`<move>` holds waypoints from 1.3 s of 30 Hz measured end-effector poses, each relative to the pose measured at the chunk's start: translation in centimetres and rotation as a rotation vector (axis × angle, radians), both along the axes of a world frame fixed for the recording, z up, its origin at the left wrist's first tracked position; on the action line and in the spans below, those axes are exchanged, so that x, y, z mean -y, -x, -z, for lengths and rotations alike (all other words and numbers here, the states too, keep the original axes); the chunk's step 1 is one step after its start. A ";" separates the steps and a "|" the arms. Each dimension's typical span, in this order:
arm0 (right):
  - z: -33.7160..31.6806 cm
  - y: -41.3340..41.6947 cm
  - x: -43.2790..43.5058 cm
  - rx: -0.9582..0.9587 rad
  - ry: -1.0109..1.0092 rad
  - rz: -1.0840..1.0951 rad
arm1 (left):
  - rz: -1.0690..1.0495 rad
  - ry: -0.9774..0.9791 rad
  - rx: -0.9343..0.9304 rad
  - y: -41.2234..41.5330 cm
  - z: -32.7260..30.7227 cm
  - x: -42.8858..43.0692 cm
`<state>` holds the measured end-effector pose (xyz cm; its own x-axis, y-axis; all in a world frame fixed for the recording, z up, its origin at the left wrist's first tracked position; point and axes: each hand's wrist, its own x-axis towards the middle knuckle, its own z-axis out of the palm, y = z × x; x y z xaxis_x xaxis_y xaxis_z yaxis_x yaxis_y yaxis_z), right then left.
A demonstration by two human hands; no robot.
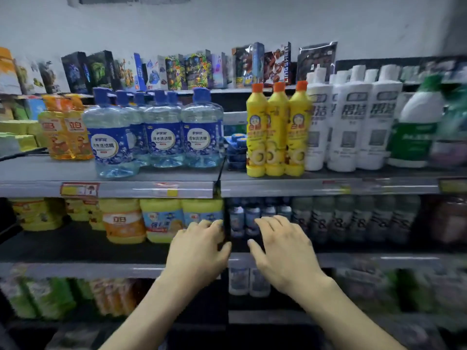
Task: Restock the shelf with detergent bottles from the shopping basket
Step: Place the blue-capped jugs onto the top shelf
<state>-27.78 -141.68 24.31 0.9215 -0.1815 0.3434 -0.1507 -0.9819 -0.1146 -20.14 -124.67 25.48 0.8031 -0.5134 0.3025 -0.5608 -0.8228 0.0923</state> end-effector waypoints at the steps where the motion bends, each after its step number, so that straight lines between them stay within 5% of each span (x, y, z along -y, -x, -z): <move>1: 1.0 1.4 1.3 -0.032 -0.014 0.022 | 0.024 -0.003 -0.021 0.9 0.8 1.4; 22: 21.9 25.8 19.7 -0.453 -0.354 0.866 | 0.831 -0.386 -0.412 15.2 20.3 33.2; 39: 31.5 46.8 19.6 -0.470 -0.743 1.452 | 1.326 -0.824 -0.434 37.9 32.3 43.1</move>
<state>-74.60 -161.28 -7.19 -0.1470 -0.8896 -0.4324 -0.9638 0.2271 -0.1396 -58.01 -167.78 -6.79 -0.3661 -0.7780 -0.5105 -0.9301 0.2892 0.2264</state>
